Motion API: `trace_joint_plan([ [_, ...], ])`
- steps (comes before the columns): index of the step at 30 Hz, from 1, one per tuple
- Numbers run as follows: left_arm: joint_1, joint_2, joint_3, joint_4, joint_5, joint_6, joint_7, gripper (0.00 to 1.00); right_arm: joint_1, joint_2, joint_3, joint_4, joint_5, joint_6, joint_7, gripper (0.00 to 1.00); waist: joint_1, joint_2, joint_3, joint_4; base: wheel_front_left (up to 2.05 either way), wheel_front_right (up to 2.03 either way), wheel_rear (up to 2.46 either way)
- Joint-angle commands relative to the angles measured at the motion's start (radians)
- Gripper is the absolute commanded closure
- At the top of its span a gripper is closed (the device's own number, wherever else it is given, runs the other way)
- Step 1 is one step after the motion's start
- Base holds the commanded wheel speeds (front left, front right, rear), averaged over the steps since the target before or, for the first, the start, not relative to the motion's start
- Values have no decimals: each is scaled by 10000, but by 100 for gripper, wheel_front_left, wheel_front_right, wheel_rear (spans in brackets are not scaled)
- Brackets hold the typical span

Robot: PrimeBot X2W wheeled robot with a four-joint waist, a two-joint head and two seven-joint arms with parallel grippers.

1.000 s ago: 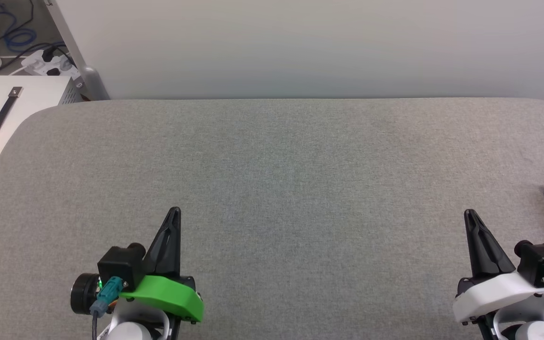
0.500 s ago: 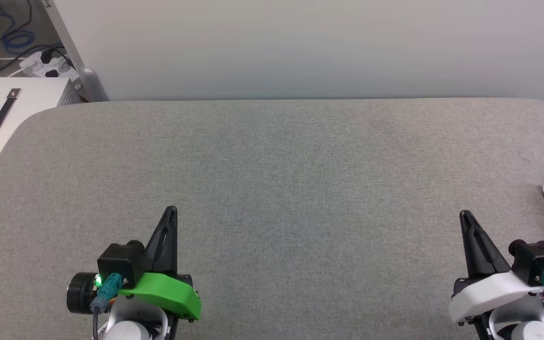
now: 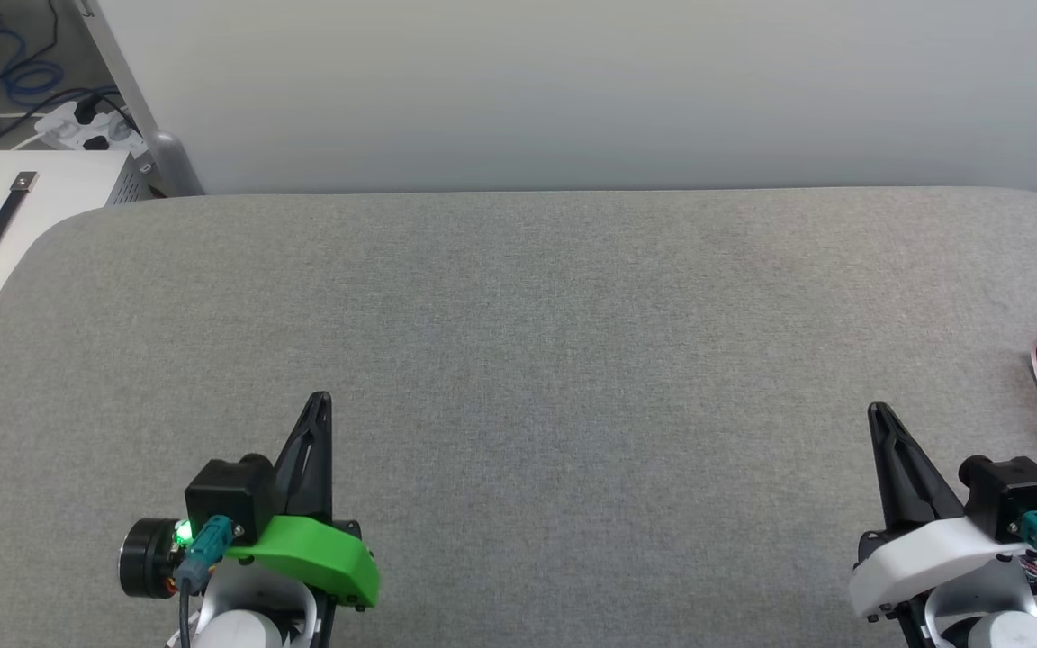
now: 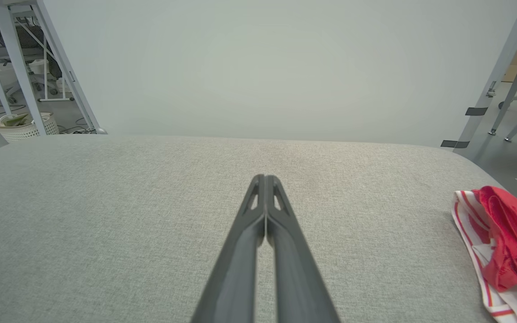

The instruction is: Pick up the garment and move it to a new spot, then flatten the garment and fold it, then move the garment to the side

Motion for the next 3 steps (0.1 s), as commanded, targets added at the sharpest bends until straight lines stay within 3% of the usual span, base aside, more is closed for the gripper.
trace_joint_plan([
  [1,134,-37,69,-67,93,73,51,100,-38,49,27,-70,-149,-3,57,100,0,0,-3,-4,0,0,0],
  [3,139,-39,84,-87,126,92,91,100,-39,64,29,-78,-184,-3,85,100,0,0,-6,-10,0,0,0],
])
